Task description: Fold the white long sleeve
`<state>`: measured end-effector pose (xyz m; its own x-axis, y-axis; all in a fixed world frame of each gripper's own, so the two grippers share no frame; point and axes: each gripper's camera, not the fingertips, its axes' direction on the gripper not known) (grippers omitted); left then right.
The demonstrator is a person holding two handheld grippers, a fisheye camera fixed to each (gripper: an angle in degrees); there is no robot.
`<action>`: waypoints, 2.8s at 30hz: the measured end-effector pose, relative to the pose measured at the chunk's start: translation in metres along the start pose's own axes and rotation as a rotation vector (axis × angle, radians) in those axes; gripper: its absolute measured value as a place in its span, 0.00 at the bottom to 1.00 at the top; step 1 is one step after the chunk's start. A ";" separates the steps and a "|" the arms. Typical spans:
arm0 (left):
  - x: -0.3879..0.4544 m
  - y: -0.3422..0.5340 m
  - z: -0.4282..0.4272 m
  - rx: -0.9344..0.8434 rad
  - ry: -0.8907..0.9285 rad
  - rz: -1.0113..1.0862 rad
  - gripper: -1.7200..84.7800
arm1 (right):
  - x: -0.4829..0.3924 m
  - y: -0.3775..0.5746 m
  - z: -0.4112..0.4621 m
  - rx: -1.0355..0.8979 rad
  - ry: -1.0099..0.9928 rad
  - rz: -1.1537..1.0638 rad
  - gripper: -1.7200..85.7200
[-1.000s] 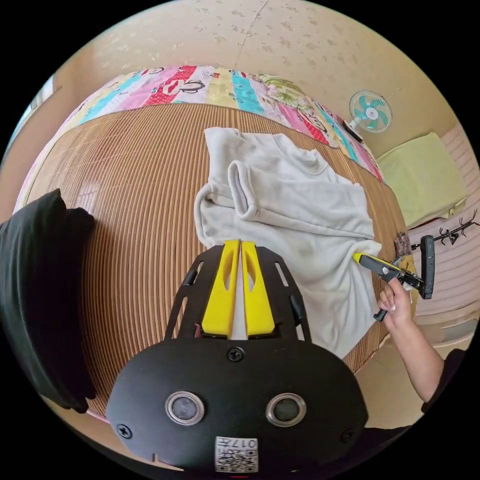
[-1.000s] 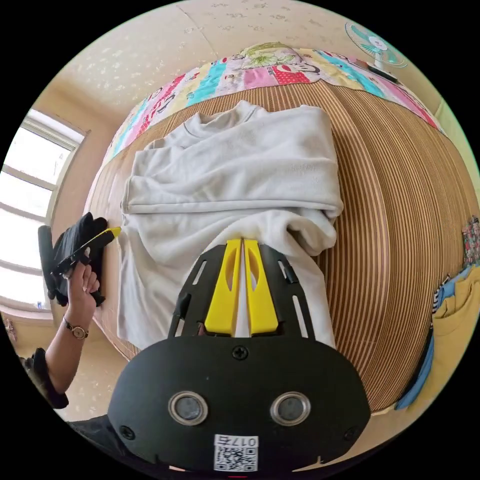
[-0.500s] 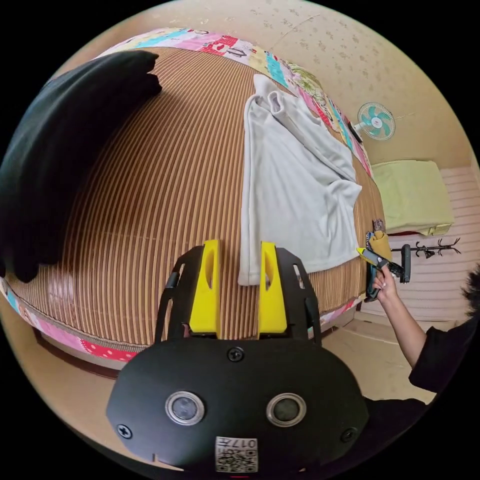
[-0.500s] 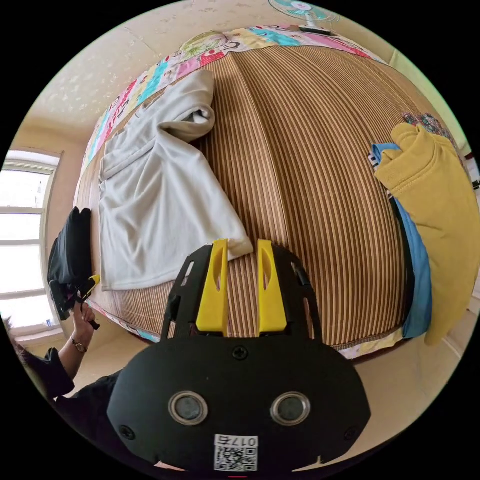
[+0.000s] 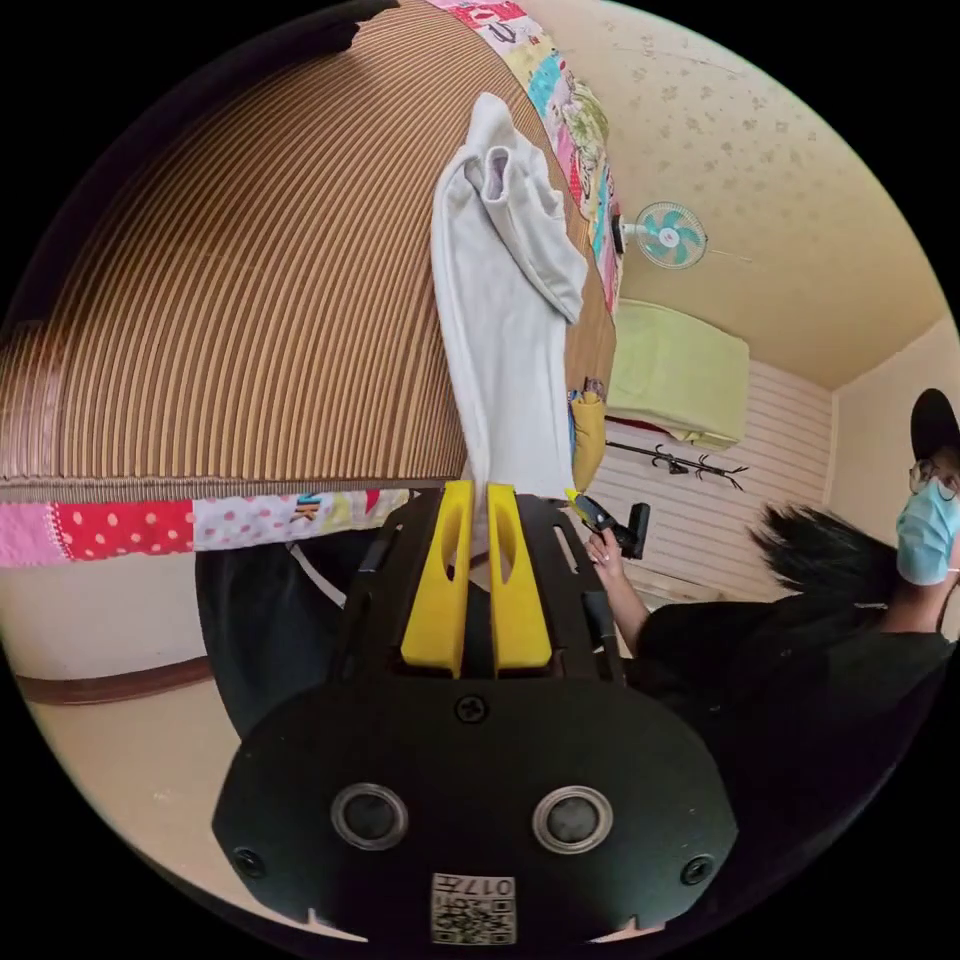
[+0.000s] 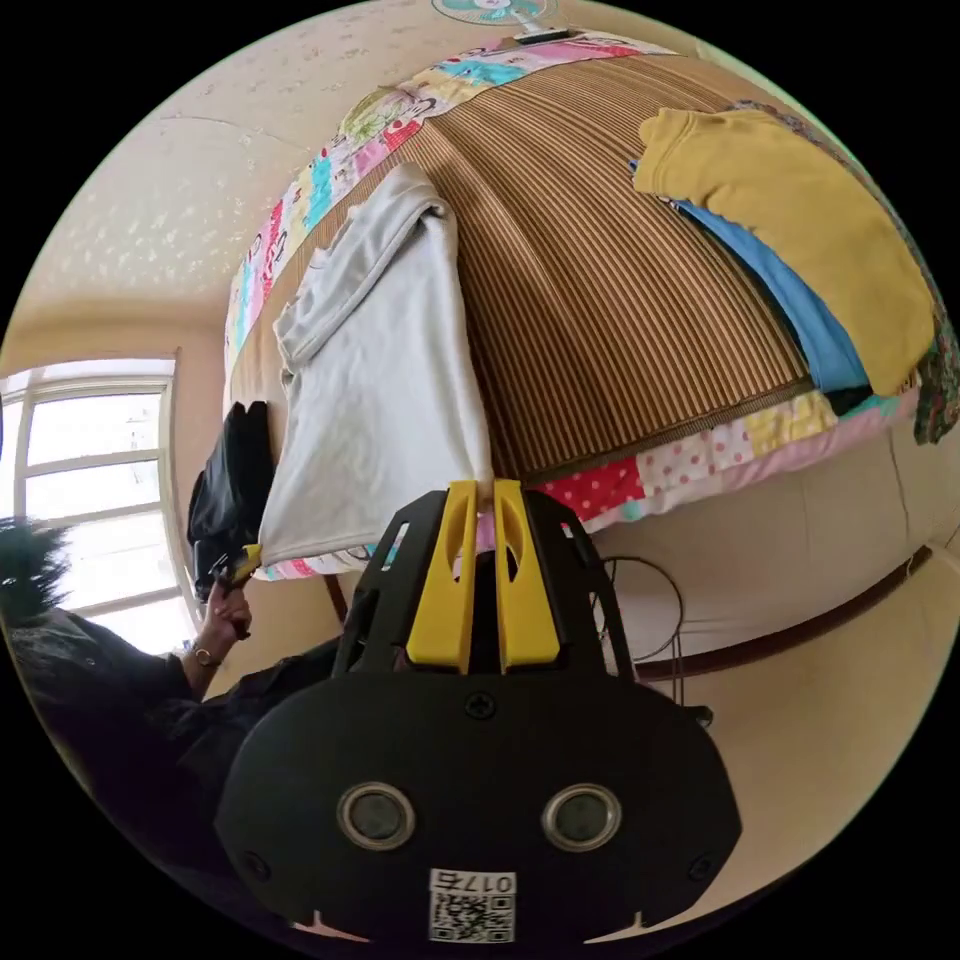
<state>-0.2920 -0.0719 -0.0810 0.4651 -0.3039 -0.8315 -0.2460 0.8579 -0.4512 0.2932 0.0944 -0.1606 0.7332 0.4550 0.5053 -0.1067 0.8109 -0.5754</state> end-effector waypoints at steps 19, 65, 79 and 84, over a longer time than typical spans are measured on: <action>0.107 -0.247 -0.013 0.692 0.063 0.259 0.14 | -0.153 -0.292 0.082 0.361 -0.040 -0.334 0.06; 0.083 -0.188 0.316 0.072 -0.182 0.103 0.25 | 0.127 -0.176 0.004 0.227 -0.479 0.227 0.19; 0.123 -0.131 0.271 -0.014 0.076 0.178 0.11 | 0.030 -0.256 0.047 0.112 -0.920 0.220 0.29; 0.153 -0.092 0.145 0.094 0.156 0.351 0.15 | -0.126 -0.240 0.063 0.019 -0.962 -0.023 0.25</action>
<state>-0.0750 -0.1375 -0.1196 0.2297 -0.0383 -0.9725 -0.2851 0.9527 -0.1048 0.1841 -0.1343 -0.0456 -0.1285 0.5390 0.8324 -0.1167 0.8253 -0.5524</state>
